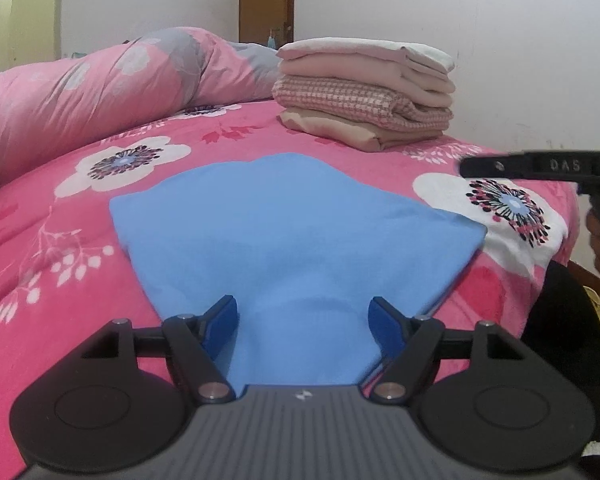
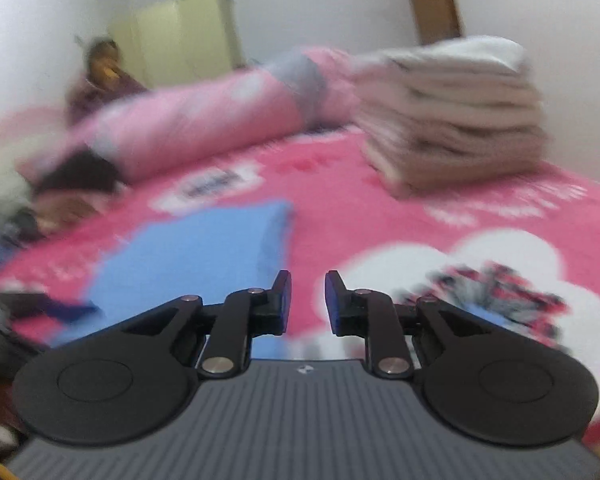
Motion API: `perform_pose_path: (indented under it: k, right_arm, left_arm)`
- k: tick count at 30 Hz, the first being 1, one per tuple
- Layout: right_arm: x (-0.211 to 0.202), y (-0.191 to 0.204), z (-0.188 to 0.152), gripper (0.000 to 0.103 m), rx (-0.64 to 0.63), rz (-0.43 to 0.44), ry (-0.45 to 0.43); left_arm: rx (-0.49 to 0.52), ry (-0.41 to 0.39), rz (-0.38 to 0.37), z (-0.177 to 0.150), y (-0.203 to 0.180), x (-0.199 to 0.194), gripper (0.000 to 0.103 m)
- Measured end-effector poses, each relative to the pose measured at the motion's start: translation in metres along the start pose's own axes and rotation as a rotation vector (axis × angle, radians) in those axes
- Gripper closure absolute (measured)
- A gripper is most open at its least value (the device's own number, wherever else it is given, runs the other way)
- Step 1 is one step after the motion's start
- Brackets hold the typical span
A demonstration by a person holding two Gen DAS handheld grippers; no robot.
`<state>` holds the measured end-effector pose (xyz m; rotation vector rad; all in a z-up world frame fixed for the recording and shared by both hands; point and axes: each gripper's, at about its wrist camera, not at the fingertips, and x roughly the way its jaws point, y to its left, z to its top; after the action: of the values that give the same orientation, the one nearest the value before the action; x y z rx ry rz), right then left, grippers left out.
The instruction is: Fold clothes
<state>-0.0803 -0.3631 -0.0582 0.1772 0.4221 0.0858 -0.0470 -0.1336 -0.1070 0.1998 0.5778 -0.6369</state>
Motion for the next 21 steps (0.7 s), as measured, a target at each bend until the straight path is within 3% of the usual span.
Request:
perform_pose_path:
  k: [6,8,12,21]
  right_arm:
    - [0.026,0.043,-0.002,0.085,-0.091,0.174,0.034]
    - [0.035,0.047,-0.018,0.086,-0.120,0.159,0.085]
    - [0.011,0.042,-0.033,0.086,-0.075,0.170,0.039]
    - [-0.013,0.041,-0.019,0.084,-0.111,0.140,0.113]
  left_arm:
    - [-0.018,0.005,0.010,-0.009,-0.003,-0.013,0.028]
    - [-0.025,0.006,0.007,-0.012,-0.003,-0.017,0.028]
    - [-0.015,0.008,0.006,-0.016,-0.004,-0.020,0.026]
    - [-0.064,0.003,-0.009,-0.017,0.000,-0.036,0.026]
